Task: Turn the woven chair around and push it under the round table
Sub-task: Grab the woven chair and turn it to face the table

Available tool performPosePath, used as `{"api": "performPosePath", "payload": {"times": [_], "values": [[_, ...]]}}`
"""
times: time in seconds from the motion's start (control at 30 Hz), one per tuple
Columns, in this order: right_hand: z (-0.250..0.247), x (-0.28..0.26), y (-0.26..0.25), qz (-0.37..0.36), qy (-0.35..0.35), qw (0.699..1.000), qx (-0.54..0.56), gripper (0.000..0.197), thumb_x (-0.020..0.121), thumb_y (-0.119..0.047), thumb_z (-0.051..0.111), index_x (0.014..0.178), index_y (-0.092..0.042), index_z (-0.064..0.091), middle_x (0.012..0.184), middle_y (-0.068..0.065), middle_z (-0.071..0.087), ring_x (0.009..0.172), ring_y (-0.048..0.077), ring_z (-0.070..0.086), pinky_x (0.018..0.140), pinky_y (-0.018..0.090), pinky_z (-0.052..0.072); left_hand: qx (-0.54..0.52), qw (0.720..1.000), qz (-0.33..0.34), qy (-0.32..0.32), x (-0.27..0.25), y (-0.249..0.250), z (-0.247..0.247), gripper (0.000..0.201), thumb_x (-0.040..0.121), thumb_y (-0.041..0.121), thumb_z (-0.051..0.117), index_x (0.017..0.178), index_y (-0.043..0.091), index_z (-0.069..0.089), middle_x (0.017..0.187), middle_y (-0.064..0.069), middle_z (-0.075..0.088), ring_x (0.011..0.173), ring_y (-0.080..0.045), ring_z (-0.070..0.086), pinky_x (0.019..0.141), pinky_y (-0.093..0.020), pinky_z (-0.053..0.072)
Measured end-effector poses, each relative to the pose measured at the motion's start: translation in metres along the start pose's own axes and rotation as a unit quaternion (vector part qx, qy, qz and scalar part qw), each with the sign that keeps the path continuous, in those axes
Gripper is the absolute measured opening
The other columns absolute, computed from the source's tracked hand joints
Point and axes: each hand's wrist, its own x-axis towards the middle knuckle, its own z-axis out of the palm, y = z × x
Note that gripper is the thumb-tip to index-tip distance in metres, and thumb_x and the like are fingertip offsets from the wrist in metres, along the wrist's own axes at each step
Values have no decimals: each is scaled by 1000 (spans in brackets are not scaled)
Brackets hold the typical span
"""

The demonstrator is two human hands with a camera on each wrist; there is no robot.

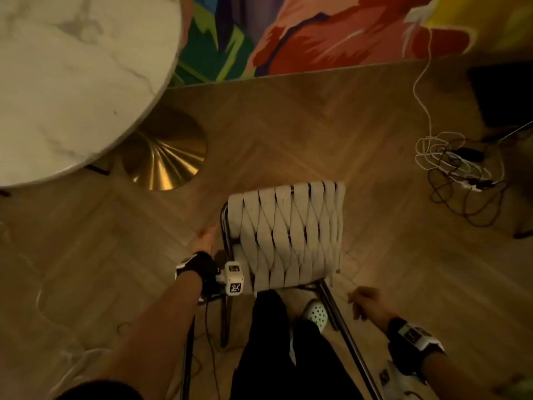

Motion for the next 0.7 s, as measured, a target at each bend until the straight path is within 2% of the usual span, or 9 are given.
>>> {"api": "performPosePath", "payload": {"times": [0.07, 0.13, 0.23, 0.27, 0.33, 0.37, 0.47, 0.57, 0.7], "values": [[0, 39, -36, -40, 35, 998, -30, 25, 93, -12, 55, 70, -7, 63, 53, 6, 59, 51, 19, 53, 58, 35, 41, -38, 996, -42, -70, 12, -3, 6, 33, 93, 31, 45, 110, 8, 61, 113, -14, 67, 96, -30, 58, 81, -35, 52], [0, 78, -94, -77, 68, 994, -43, 22, 94, -13, 51, 76, -7, 63, 63, 6, 58, 63, 22, 53, 62, 31, 42, -65, 991, -56, -106, 29, -16, 12, 34, 97, 29, 38, 93, 7, 63, 90, -12, 72, 80, -29, 59, 68, -30, 55], [2, 132, -179, -170, 129, 976, -37, 19, 91, -15, 52, 76, -10, 63, 76, 11, 61, 75, 21, 54, 70, 30, 43, -109, 987, -70, -96, 57, -36, 13, 47, 85, 46, 50, 109, 9, 68, 117, -22, 65, 102, -35, 61, 93, -49, 51], [2, 146, -199, -184, 147, 971, -37, 17, 90, -21, 54, 85, -11, 67, 86, 9, 63, 82, 20, 56, 77, 31, 45, -116, 987, -74, -87, 68, -43, 15, 54, 80, 52, 53, 114, 12, 67, 123, -20, 63, 109, -36, 60, 100, -54, 47], [5, 177, -229, -188, 161, 965, -82, 33, 91, -33, 53, 113, -12, 66, 105, -1, 61, 98, 16, 55, 90, 31, 43, -150, 980, -87, -100, 83, -48, 15, 59, 73, 60, 55, 111, 17, 69, 122, -17, 66, 115, -36, 59, 104, -57, 43], [8, 191, -237, -175, 145, 964, -136, 40, 90, -41, 51, 117, -15, 64, 108, -2, 60, 101, 16, 55, 92, 31, 42, -158, 978, -89, -103, 83, -48, 16, 58, 73, 62, 54, 108, 19, 71, 119, -16, 68, 114, -35, 60, 103, -57, 43], [21, 216, -235, -125, 91, 911, -383, 55, 85, -60, 36, 94, -16, 68, 99, 4, 64, 91, 25, 57, 84, 38, 46, -152, 975, -74, -143, 79, -50, 20, 56, 81, 68, 43, 100, 25, 73, 104, -8, 76, 103, -30, 67, 94, -52, 50], [27, 222, -231, -136, 113, 881, -440, 56, 90, -54, 34, 80, -12, 68, 83, 12, 60, 80, 29, 55, 71, 35, 41, -154, 972, -59, -166, 71, -50, 22, 53, 85, 66, 39, 103, 28, 70, 99, -3, 77, 92, -23, 72, 78, -42, 54], [27, 201, -233, -151, 129, 865, -460, 56, 88, -53, 36, 71, -9, 66, 73, 12, 61, 71, 30, 56, 64, 33, 40, -166, 974, -57, -144, 53, -49, 17, 82, 59, 78, 61, 121, 23, 64, 121, -8, 68, 113, -31, 62, 102, -54, 45]]}}
